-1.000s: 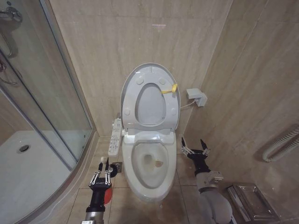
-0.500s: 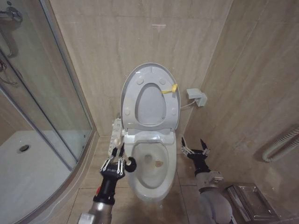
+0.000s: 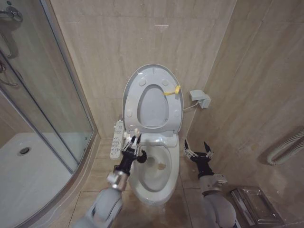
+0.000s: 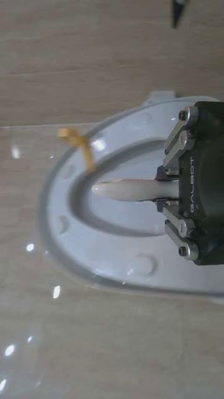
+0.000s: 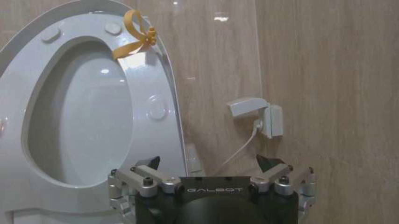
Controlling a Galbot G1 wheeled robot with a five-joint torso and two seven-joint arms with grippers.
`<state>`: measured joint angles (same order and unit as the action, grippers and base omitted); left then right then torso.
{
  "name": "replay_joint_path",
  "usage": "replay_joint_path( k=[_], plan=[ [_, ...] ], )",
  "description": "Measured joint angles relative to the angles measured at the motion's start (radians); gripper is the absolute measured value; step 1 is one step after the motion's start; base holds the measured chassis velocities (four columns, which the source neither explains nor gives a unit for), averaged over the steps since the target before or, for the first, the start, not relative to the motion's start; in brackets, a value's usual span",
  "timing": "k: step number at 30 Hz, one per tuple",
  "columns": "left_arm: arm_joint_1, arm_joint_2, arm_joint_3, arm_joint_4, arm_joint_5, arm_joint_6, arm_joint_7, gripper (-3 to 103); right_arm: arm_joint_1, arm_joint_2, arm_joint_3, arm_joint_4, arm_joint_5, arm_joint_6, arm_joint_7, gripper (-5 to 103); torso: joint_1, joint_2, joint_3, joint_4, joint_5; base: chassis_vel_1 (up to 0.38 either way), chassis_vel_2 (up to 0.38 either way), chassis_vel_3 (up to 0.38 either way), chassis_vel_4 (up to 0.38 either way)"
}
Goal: Open the toilet lid, clean the toilet bowl with a toilet brush, close the toilet lid, and flush.
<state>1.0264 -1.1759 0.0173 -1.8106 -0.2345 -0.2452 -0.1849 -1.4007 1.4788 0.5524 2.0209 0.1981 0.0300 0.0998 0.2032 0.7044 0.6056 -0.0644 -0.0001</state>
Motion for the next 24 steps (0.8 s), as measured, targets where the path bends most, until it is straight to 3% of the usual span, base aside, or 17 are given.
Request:
replay_joint_path(
  k=[10,15,24],
  plan=[
    [-0.209,-0.05,0.127,0.245,-0.114,0.021,0.02,18,0.0,0.0,0.0,0.0,0.0,0.0,0.0,100,0.0,0.0,0.0,0.0004,0.0002,0.0,0.0,0.0,0.0],
    [-0.227,-0.081,0.166,0.324,-0.098,0.006,0.025,18,0.0,0.0,0.0,0.0,0.0,0.0,0.0,100,0.0,0.0,0.0,0.0003,0.0002,0.0,0.0,0.0,0.0],
    [-0.235,-0.113,0.206,0.525,-0.021,-0.103,0.06,18,0.0,0.0,0.0,0.0,0.0,0.0,0.0,100,0.0,0.0,0.0,0.0005,0.0003,0.0,0.0,0.0,0.0]
  ],
)
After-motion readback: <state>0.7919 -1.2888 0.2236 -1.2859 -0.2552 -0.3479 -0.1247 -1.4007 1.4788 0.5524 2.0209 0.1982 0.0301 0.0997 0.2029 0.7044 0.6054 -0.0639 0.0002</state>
